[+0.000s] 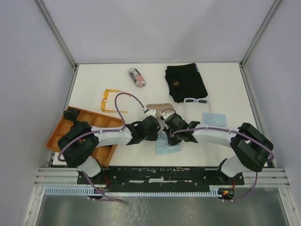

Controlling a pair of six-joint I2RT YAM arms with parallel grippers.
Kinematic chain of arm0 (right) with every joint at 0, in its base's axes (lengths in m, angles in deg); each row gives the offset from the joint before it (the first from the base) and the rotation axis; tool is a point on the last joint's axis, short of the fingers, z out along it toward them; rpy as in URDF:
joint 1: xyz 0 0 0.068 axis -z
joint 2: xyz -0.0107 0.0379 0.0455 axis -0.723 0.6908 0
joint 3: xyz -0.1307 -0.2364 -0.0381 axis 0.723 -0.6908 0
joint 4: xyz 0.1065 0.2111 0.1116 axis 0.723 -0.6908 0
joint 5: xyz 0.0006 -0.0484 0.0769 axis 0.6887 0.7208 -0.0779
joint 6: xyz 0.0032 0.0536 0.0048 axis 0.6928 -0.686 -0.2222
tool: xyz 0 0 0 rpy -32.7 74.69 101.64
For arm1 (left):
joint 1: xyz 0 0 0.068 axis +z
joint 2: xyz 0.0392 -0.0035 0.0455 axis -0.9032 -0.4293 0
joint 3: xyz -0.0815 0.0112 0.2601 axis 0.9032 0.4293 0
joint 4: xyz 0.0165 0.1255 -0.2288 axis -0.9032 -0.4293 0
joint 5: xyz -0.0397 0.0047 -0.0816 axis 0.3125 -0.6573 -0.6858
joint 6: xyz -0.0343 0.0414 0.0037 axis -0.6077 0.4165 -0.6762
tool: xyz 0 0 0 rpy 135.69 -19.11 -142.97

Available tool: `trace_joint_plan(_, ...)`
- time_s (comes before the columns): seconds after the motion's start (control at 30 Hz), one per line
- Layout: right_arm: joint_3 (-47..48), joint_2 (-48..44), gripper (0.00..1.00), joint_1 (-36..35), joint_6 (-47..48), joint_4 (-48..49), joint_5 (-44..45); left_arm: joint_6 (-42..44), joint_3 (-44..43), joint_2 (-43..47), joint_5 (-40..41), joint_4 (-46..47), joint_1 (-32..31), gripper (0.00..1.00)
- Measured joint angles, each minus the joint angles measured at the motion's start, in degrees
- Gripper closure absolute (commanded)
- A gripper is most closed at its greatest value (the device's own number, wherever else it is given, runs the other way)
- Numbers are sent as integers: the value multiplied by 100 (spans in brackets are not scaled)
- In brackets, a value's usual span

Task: Organize the sunglasses
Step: Fold the glasses cleaning cloth at the center of the board.

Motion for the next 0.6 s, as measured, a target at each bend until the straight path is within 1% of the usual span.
trace_joint_plan(0.43,-15,-33,100,20,0,13,-37,-13,-205,-251,398,9,-212,61)
trace_joint_plan(0.6,-15,-33,100,26,0,13,-37,-79,-205,-297,645,26,-363,67)
